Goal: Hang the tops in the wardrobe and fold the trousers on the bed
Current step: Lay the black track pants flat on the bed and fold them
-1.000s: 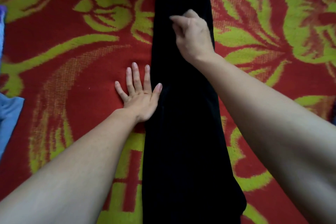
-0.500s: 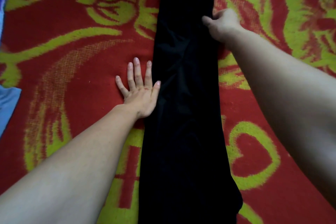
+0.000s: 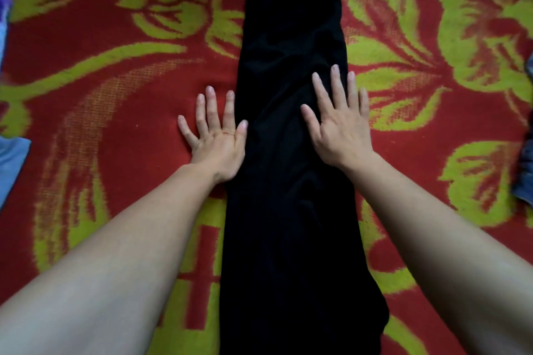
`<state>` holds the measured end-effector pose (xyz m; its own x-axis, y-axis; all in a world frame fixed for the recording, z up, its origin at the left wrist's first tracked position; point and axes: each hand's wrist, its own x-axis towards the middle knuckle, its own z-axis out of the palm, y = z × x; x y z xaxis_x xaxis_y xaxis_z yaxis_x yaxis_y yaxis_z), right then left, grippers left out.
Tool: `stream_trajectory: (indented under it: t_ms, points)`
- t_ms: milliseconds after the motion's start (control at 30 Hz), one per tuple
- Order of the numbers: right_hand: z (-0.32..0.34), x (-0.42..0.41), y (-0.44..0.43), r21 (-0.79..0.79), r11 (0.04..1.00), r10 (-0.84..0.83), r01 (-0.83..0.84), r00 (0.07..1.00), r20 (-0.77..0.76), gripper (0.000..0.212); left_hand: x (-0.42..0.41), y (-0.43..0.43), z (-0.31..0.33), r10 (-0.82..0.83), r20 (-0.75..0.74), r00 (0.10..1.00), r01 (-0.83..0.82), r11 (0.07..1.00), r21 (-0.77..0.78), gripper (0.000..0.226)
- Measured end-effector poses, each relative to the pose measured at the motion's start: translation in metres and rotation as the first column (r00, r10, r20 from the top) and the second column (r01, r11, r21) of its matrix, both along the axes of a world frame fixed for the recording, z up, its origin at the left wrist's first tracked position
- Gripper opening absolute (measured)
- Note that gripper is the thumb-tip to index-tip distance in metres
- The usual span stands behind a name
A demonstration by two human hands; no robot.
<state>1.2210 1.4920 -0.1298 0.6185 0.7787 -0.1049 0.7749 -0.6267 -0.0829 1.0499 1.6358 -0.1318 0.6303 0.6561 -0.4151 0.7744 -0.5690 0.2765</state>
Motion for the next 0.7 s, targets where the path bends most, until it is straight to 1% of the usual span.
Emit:
stream_trajectory:
  t_ms: [33,100,133,200,233,267,300,333,367,400,433,467,533,567,633,667,700]
  points:
    - [-0.001,0.003,0.002,-0.010,0.999,-0.041,0.040,0.998,-0.048,0.063,-0.003,-0.002,-0.001,0.011,0.074,0.997,-0.015,0.999,0.042,0.058]
    - [-0.001,0.005,0.001,0.040,0.997,-0.059,0.064,0.992,-0.115,0.061,-0.005,-0.008,-0.005,0.071,0.239,0.968,-0.105,0.985,0.134,0.058]
    - [-0.001,0.006,0.000,0.057,0.996,-0.058,0.066,0.991,-0.124,0.060,-0.002,-0.009,-0.004,0.127,0.303,0.945,-0.184,0.969,0.168,0.058]
    - [-0.005,0.007,0.000,0.021,0.999,-0.042,0.044,0.994,-0.102,0.062,0.014,-0.006,0.003,0.259,0.417,0.871,-0.370,0.905,0.210,0.059]
    - [-0.009,0.008,0.001,-0.007,0.999,-0.038,0.037,0.995,-0.087,0.063,0.025,-0.003,0.007,0.250,0.468,0.848,-0.393,0.888,0.238,0.056]
    - [-0.012,0.009,0.002,-0.025,0.999,-0.044,0.042,0.997,-0.070,0.063,0.037,0.002,0.011,0.147,0.487,0.861,-0.319,0.902,0.292,0.054]
    - [-0.014,0.010,0.003,-0.026,0.998,-0.053,0.051,0.997,-0.056,0.063,0.049,0.008,0.013,-0.039,0.441,0.897,-0.142,0.918,0.371,0.053]
    - [-0.015,0.010,0.004,-0.018,0.998,-0.057,0.056,0.997,-0.044,0.063,0.060,0.017,0.013,-0.244,0.335,0.910,0.083,0.900,0.429,0.054]
    - [-0.015,0.009,0.004,-0.007,0.998,-0.055,0.055,0.998,-0.038,0.063,0.070,0.028,0.012,-0.387,0.219,0.896,0.266,0.861,0.434,0.056]
    - [-0.015,0.009,0.003,0.000,0.999,-0.049,0.049,0.998,-0.036,0.063,0.078,0.042,0.010,-0.439,0.123,0.890,0.360,0.843,0.400,0.058]
    - [-0.015,0.009,0.003,0.001,0.999,-0.044,0.044,0.998,-0.040,0.063,0.083,0.054,0.006,-0.419,0.060,0.906,0.371,0.854,0.365,0.061]
    - [-0.014,0.009,0.003,0.002,0.999,-0.044,0.044,0.998,-0.043,0.063,0.086,0.064,0.002,-0.375,0.033,0.927,0.343,0.877,0.338,0.063]
    - [-0.008,0.014,0.006,0.045,0.998,-0.046,0.047,0.999,-0.025,0.061,0.085,0.069,-0.006,-0.332,0.052,0.942,0.296,0.893,0.340,0.067]
    - [-0.004,0.019,0.011,0.114,0.992,-0.046,0.046,0.999,-0.002,0.058,0.083,0.068,-0.008,-0.334,0.078,0.939,0.286,0.888,0.361,0.067]
    - [0.007,0.034,0.029,0.278,0.961,-0.042,0.012,0.994,0.102,0.048,0.082,0.066,-0.010,-0.335,0.122,0.934,0.265,0.882,0.390,0.067]
    - [0.012,0.043,0.042,0.323,0.946,-0.035,-0.021,0.985,0.168,0.046,0.082,0.067,-0.011,-0.334,0.138,0.933,0.257,0.881,0.396,0.067]
    - [0.016,0.053,0.057,0.326,0.943,-0.010,-0.065,0.974,0.225,0.049,0.082,0.068,-0.011,-0.334,0.157,0.929,0.250,0.883,0.398,0.067]
